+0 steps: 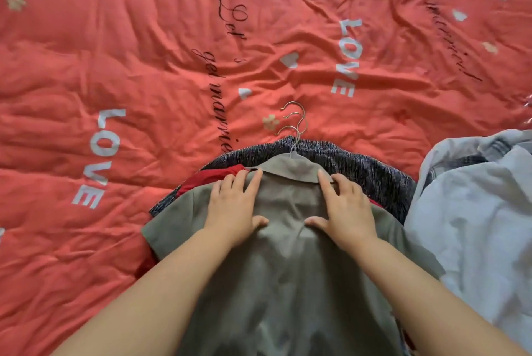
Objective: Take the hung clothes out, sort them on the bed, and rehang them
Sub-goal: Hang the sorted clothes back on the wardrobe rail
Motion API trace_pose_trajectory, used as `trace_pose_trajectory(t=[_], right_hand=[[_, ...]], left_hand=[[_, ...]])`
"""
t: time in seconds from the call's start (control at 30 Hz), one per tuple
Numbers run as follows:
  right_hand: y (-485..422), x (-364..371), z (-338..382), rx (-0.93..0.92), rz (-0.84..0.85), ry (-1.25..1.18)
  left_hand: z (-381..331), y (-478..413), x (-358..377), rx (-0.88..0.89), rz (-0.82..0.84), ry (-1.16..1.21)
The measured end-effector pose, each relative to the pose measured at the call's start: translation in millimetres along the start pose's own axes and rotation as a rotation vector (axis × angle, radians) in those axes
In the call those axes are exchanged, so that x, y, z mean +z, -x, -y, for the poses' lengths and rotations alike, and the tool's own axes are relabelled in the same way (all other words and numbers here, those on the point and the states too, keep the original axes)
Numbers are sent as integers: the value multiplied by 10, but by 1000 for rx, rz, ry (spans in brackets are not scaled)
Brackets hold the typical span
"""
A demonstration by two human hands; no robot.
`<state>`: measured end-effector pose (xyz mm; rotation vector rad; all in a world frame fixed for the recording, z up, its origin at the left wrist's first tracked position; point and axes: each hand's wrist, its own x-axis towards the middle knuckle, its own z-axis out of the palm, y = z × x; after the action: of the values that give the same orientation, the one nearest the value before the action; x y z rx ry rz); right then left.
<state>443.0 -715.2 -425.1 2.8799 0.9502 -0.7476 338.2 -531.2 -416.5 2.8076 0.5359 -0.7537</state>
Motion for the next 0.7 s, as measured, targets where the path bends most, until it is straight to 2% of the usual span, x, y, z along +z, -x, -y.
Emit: trace_pose_trajectory(t=[0.13, 0.27, 0.4, 0.57, 0.7], right_hand=[[-66, 5, 13, 13, -91, -89], [-88, 21, -19, -32, -150, -134], [-19, -55, -55, -119, -264, -175], [249, -361, 76, -190, -325, -187], [554, -746, 358, -301, -400, -176]], left_hand=[[32, -53, 32, -23, -117, 106], [80, -120, 8, -54, -148, 187], [159, -39, -12, 40, -254, 233], [283, 304, -157, 121, -504, 202], [439, 788, -373, 103, -668, 205]])
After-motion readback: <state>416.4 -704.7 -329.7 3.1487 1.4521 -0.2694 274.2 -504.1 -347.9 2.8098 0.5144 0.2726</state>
